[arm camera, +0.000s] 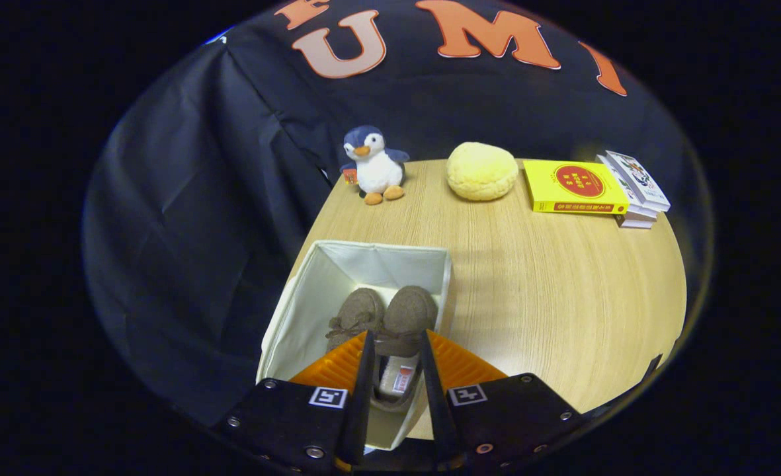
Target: Open the storage box then place both shoes into the box .Put the left shoe in first, then the right shoe, with the right side of both shoes facing outward in a uniform manner.
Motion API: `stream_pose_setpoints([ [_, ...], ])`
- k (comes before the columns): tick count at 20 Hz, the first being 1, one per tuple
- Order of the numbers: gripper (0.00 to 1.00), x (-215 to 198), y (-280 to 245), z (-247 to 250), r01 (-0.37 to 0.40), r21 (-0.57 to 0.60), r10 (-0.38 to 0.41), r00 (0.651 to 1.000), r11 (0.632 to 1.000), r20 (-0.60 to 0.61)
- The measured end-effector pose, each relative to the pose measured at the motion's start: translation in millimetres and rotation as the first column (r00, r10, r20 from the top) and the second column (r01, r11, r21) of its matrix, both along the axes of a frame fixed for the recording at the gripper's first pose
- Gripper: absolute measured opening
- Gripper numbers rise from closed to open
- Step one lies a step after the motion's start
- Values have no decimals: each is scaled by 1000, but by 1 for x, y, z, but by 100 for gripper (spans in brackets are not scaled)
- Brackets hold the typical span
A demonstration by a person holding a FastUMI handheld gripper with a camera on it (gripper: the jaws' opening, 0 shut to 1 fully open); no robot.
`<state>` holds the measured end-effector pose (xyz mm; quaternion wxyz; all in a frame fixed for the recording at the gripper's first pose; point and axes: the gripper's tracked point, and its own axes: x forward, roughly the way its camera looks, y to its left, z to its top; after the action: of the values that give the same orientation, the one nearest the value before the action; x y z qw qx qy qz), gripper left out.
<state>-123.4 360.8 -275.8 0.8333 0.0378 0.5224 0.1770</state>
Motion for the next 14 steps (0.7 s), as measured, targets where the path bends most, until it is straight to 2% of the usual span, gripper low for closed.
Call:
stream_pose_setpoints([
  [4, 66, 26, -33, 37, -10, 49, 4, 990, 999, 138],
  [7, 84, 43, -63, 62, 11, 91, -31, 974, 996, 223],
  [9, 90, 57, -84, 79, 28, 121, -61, 959, 992, 277],
  [14, 95, 80, -141, 115, 73, 140, -123, 912, 987, 391],
])
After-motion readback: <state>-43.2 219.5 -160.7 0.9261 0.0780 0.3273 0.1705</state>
